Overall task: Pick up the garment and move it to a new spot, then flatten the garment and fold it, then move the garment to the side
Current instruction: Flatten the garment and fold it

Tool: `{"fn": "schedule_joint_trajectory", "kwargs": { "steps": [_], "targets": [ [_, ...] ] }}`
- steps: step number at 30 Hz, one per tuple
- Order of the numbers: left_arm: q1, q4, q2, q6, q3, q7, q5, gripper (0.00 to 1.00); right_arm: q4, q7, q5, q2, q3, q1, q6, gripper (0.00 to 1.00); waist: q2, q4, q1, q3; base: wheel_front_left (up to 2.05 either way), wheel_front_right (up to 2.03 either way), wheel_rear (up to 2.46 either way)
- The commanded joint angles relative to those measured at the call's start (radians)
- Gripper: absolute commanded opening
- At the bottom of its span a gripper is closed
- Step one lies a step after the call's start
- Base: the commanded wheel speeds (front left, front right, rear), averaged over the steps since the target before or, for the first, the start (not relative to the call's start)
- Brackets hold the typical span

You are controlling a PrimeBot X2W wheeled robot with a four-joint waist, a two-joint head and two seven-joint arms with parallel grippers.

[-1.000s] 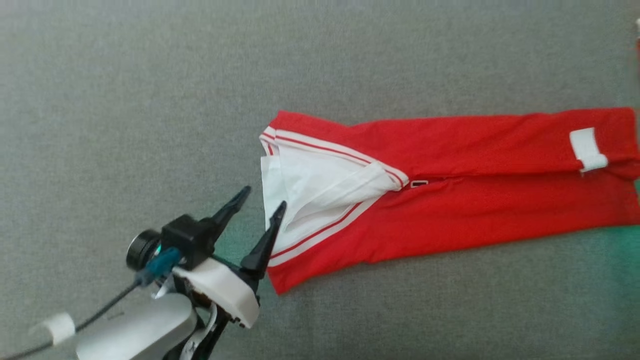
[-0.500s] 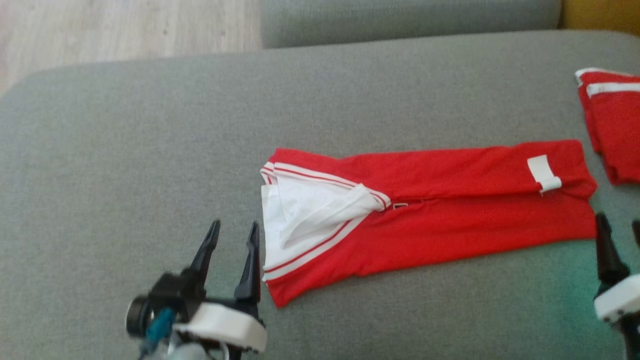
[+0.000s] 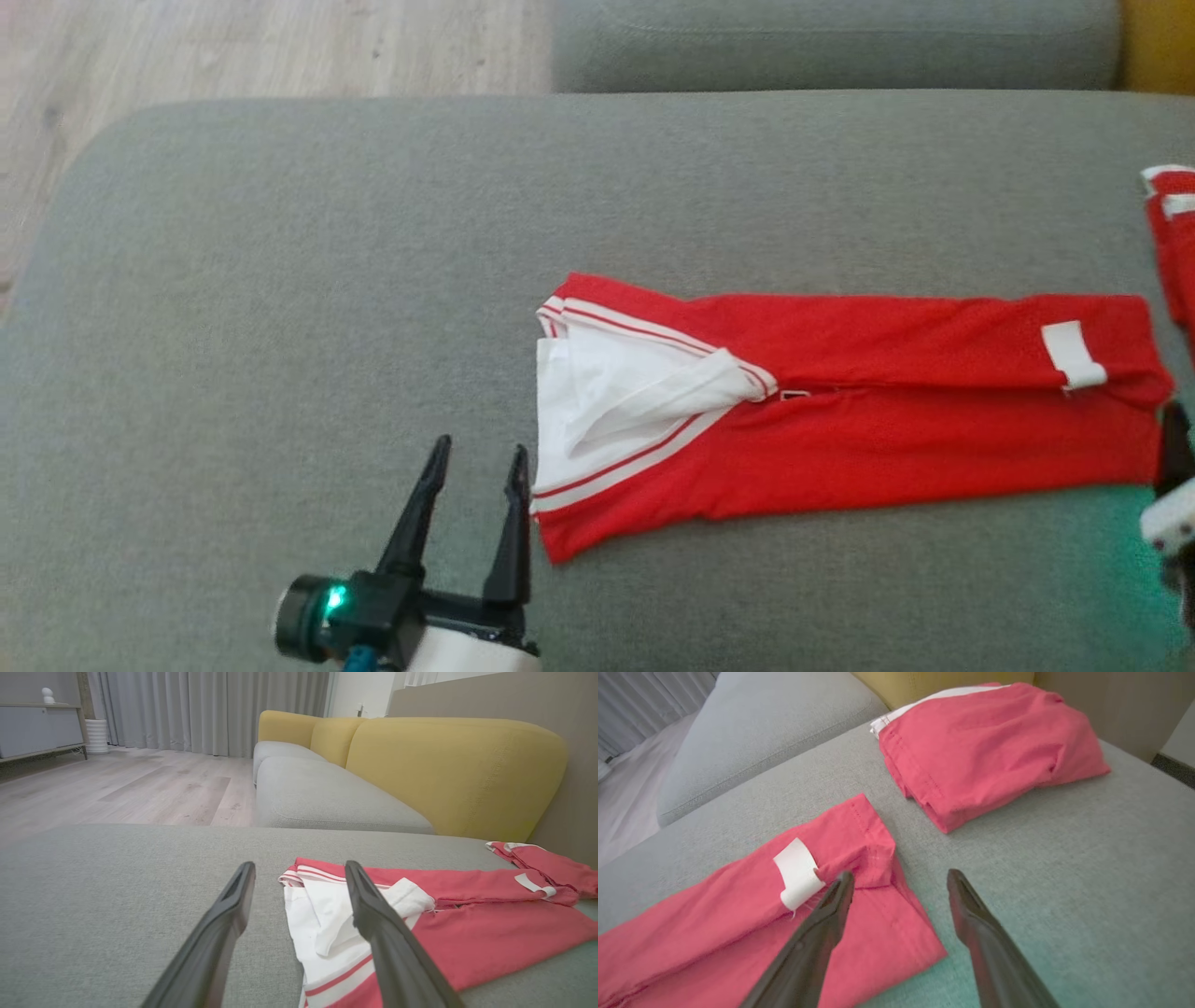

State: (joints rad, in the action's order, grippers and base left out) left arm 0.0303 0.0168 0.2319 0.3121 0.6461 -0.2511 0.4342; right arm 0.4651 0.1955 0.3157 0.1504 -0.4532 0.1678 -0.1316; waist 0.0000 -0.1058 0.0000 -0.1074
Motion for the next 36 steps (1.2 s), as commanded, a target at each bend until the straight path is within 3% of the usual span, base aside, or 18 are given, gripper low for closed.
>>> {"fn": "schedule_joint_trajectory", "kwargs": {
  "steps": [1, 5, 10, 19, 21, 22, 23, 24, 25, 26, 35, 36],
  "targets": [
    [0.018, -0.021, -0.016, -0.017, -0.037, -0.011, -0.019, 1.00, 0.009, 0.023, -0.036, 0.012, -0.017, 0.076, 0.001, 1.00, 0.0000, -0.025, 0.0000, -0.021, 0.00, 0.00, 0.00],
    [0.006, -0.017, -0.037, -0.049, -0.044, -0.011, -0.053, 1.00, 0.089, 0.061, -0.107, 0.013, -0.095, 0.150, 0.001, 1.00, 0.0000, -0.044, 0.0000, -0.037, 0.00, 0.00, 0.00],
    [-0.017, -0.027, -0.058, -0.054, -0.070, -0.011, -0.099, 1.00, 0.154, 0.088, -0.166, 0.018, -0.159, 0.195, 0.001, 1.00, 0.0000, -0.050, 0.0000, -0.055, 0.00, 0.00, 0.00],
    [-0.043, -0.054, -0.114, -0.063, -0.109, -0.011, -0.169, 1.00, 0.249, 0.103, -0.148, 0.020, -0.209, 0.239, 0.001, 0.98, 0.0000, -0.053, 0.0000, -0.063, 0.00, 0.00, 0.00],
    [-0.049, -0.054, -0.121, -0.072, -0.119, -0.011, -0.177, 1.00, 0.268, 0.112, -0.122, 0.021, -0.204, 0.245, 0.001, 0.74, 0.0000, -0.053, 0.0000, -0.062, 0.00, 0.00, 0.00],
    [-0.052, -0.053, -0.123, -0.077, -0.125, -0.011, -0.181, 1.00, 0.277, 0.118, -0.109, 0.021, -0.195, 0.247, 0.001, 0.50, 0.0000, -0.053, 0.0000, -0.061, 0.00, 0.00, 0.00],
    [-0.054, -0.052, -0.125, -0.081, -0.130, -0.011, -0.184, 1.00, 0.283, 0.122, -0.097, 0.023, -0.184, 0.246, 0.001, 0.42, 0.0000, -0.053, 0.0000, -0.059, 0.00, 0.00, 0.00],
    [-0.056, -0.051, -0.126, -0.085, -0.137, -0.011, -0.188, 1.00, 0.287, 0.125, -0.086, 0.026, -0.171, 0.245, 0.001, 0.19, 0.0000, -0.053, 0.0000, -0.058, 0.00, 0.00, 0.00],
    [-0.058, -0.051, -0.127, -0.089, -0.143, -0.011, -0.192, 1.00, 0.290, 0.126, -0.076, 0.029, -0.156, 0.243, 0.001, 0.05, 0.0000, -0.053, 0.0000, -0.057, 0.00, 0.00, 0.00],
    [-0.060, -0.049, -0.128, -0.092, -0.149, -0.011, -0.196, 1.00, 0.291, 0.124, -0.066, 0.032, -0.144, 0.240, 0.001, 0.00, 0.0000, -0.054, 0.0000, -0.055, 0.00, 0.00, 0.00],
    [-0.086, -0.036, -0.136, -0.122, -0.185, -0.011, -0.222, 1.00, 0.306, 0.053, -0.035, 0.093, -0.099, 0.166, 0.001, 0.00, 0.0000, -0.058, 0.0000, -0.021, 0.00, 0.00, 0.00],
    [-0.090, -0.035, -0.136, -0.125, -0.189, -0.011, -0.224, 1.00, 0.310, 0.048, -0.038, 0.098, -0.103, 0.158, 0.001, 0.62, 0.0000, -0.057, 0.0000, -0.017, 0.00, 0.00, 0.00]
  ]
}}
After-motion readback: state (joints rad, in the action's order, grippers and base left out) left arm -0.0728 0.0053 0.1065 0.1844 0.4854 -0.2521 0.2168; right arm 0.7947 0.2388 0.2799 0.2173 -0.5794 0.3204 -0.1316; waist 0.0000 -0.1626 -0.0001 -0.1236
